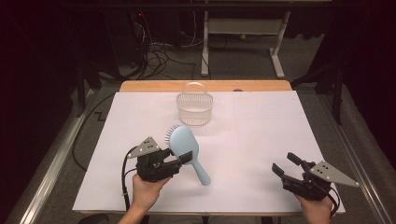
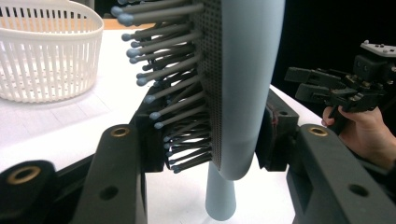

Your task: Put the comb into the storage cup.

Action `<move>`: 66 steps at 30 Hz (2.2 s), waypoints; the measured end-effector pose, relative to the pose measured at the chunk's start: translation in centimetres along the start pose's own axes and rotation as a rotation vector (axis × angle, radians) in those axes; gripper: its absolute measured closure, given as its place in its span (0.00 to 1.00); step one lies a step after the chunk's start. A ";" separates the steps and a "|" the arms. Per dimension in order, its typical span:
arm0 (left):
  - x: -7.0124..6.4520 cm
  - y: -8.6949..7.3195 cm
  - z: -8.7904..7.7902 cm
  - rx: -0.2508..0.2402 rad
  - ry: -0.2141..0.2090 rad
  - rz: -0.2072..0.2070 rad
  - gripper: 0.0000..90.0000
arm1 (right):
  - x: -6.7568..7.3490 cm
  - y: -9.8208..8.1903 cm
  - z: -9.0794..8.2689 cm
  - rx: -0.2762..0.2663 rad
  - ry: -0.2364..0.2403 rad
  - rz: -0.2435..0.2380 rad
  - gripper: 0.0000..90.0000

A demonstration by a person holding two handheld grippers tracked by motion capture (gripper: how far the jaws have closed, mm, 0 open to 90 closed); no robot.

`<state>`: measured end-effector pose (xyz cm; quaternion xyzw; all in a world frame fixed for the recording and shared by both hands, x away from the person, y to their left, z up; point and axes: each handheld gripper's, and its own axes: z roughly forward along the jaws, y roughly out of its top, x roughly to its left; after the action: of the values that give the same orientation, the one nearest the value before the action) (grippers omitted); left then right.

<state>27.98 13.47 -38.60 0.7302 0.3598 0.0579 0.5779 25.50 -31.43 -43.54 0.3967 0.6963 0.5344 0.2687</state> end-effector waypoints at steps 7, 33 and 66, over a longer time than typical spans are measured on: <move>-0.1 0.2 -0.4 0.000 0.007 0.011 0.60 | -1.0 -1.3 -0.8 0.020 -0.043 0.016 0.33; 0.6 2.9 -1.1 0.000 0.065 0.036 0.60 | -1.6 -2.3 -0.9 0.041 -0.021 0.068 0.28; 2.0 6.2 -0.5 -0.012 0.106 0.045 0.60 | -1.8 -2.4 -1.0 0.039 -0.036 0.088 0.28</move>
<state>32.07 14.57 -33.62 0.7304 0.3731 0.1118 0.5610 25.03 -33.75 -45.62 0.4416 0.6835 0.5249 0.2497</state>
